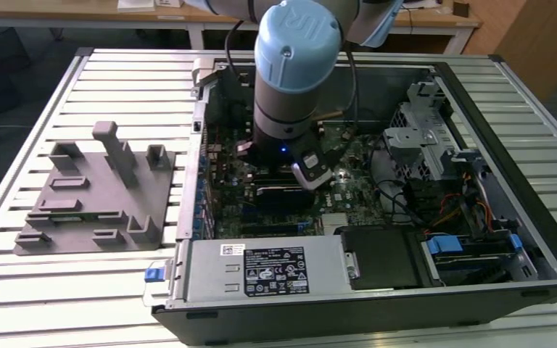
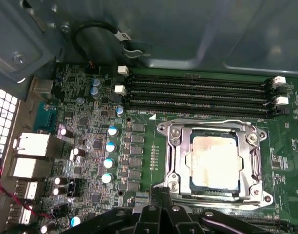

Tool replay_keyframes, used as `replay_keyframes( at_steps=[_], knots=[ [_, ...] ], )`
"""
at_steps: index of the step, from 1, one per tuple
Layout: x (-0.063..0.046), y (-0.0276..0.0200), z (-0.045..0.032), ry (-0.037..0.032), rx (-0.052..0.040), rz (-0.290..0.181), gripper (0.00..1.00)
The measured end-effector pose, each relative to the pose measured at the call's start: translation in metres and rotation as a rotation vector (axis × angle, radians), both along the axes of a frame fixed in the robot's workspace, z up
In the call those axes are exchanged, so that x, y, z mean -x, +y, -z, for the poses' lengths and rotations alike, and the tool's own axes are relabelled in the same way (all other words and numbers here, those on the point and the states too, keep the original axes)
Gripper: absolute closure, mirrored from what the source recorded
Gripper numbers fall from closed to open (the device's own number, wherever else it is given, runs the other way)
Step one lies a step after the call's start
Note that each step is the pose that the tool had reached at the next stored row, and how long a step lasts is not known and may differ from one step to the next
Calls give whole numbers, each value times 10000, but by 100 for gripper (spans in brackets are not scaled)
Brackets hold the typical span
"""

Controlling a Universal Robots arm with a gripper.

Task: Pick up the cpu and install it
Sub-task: 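Install the second cpu locking lever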

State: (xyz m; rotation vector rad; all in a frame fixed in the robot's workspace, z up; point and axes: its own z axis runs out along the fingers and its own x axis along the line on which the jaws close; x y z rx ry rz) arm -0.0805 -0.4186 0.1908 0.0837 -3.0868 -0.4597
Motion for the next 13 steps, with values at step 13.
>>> replay_keyframes(
  at_steps=[13],
  knots=[
    [3,59,-20,0,0,-32,89]
  ],
)
